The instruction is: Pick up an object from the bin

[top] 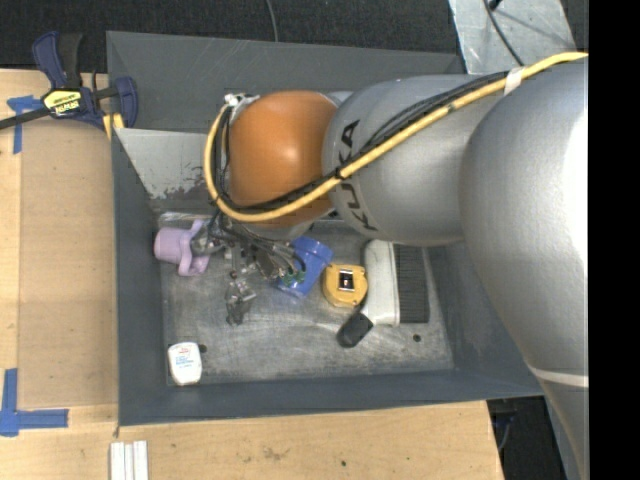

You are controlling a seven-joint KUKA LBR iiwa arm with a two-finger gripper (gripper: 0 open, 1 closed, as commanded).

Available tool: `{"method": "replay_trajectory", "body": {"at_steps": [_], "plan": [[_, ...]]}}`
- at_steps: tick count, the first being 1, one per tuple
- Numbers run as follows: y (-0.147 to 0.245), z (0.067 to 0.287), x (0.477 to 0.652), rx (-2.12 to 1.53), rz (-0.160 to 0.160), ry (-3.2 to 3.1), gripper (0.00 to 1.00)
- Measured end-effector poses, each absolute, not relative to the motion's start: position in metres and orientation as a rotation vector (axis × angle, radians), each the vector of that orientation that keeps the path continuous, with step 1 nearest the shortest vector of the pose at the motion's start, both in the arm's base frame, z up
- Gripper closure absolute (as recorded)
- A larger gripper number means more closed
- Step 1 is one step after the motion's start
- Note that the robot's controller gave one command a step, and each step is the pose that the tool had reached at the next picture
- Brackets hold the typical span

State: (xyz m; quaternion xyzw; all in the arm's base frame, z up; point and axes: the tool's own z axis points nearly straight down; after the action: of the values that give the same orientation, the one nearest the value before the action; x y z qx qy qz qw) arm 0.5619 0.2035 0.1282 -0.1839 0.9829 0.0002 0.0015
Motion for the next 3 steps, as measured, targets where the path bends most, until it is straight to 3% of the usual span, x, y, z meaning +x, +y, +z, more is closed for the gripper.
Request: {"method": "replay_trajectory", "body": {"at_steps": [2,3], "plan": [[0.195,0.153,0.576,-0.634,0.001,3.076,0.00],[0.197,0.124,0.584,-0.682,0.001,3.048,0.00]]}}
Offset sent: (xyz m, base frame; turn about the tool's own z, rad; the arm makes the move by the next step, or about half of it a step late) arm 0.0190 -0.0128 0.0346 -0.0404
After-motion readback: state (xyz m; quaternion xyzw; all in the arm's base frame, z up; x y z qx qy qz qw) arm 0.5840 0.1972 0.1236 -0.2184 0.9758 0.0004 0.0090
